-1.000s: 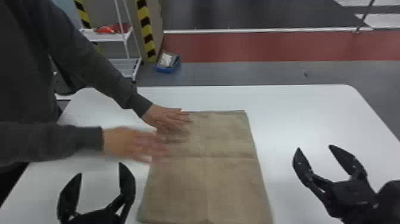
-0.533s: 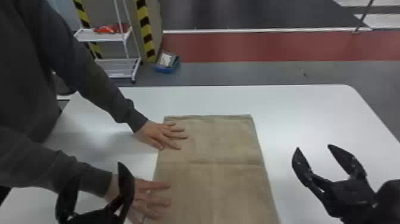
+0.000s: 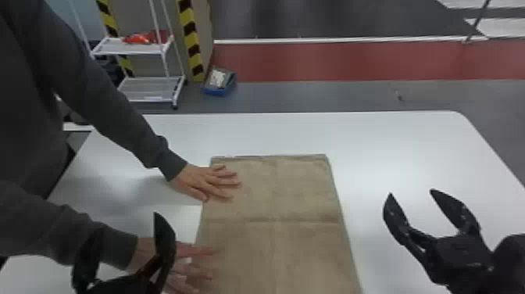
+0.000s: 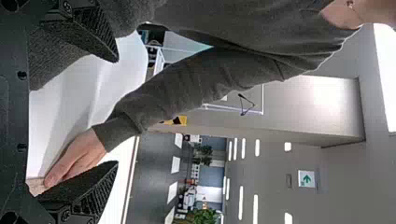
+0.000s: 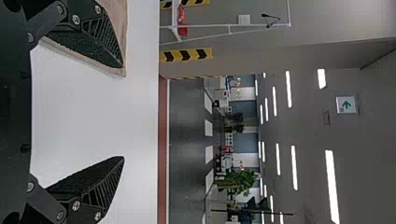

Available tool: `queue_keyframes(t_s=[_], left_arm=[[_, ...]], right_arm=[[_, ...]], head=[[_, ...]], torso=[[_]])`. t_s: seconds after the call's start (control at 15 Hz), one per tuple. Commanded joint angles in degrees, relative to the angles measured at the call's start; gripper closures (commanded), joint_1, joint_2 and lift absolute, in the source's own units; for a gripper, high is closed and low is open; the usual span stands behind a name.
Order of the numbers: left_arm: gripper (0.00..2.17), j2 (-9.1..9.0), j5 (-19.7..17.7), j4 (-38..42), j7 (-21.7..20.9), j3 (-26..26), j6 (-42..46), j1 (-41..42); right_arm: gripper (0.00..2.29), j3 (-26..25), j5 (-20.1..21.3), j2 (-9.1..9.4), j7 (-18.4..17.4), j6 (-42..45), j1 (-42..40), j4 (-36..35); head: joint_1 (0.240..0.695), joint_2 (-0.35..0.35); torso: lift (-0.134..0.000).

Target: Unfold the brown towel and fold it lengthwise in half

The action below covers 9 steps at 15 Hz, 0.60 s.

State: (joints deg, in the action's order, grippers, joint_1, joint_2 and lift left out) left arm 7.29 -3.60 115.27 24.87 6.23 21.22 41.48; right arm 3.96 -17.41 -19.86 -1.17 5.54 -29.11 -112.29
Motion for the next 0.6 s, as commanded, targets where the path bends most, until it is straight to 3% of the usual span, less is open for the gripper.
queue_keyframes(t_s=[0.0,0.53], left_arm=[[0.1,0.0,0.0,-0.05,0.0,-0.07,0.08,0.0],[0.1,0.0,0.0,0.04,0.0,-0.25,0.43,0.18]], right_arm=[[0.2,-0.01,-0.08,0.0,-0.15,-0.23,0.02,0.05],[0.2,-0.01,-0.08,0.09,-0.15,-0.23,0.11,0.05]], head=[[0.695,0.052],[0.695,0.054]], torso=[[-0.123],[-0.123]])
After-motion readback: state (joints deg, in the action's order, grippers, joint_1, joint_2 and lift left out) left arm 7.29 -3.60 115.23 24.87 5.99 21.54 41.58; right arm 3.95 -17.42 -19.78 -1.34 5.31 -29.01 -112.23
